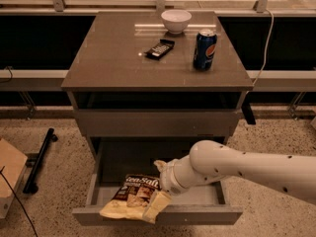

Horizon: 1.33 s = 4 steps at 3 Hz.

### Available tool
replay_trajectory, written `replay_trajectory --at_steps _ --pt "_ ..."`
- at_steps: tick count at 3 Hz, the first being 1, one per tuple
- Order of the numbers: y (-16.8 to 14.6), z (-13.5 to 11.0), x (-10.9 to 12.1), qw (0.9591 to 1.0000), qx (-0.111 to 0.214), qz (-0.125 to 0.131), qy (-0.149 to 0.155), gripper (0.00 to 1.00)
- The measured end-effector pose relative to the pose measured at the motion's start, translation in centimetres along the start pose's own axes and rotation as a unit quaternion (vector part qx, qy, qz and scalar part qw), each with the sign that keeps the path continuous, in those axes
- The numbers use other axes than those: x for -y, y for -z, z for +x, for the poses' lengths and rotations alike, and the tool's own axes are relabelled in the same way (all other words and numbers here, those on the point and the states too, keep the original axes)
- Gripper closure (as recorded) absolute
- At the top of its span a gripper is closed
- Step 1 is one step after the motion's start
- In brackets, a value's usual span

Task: Pick brown chip bag from middle drawer and place on counter

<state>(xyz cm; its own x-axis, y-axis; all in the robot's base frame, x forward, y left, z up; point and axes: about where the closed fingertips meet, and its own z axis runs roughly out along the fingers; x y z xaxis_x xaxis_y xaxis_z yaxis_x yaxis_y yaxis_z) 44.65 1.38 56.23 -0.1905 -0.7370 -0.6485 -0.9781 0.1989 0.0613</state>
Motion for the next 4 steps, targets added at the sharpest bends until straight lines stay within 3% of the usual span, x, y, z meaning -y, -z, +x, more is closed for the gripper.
replay_trajectory --at_steps 4 --pt "-6.8 2.9 -1.4 0.9984 0.009 -0.030 -0.047 0.00"
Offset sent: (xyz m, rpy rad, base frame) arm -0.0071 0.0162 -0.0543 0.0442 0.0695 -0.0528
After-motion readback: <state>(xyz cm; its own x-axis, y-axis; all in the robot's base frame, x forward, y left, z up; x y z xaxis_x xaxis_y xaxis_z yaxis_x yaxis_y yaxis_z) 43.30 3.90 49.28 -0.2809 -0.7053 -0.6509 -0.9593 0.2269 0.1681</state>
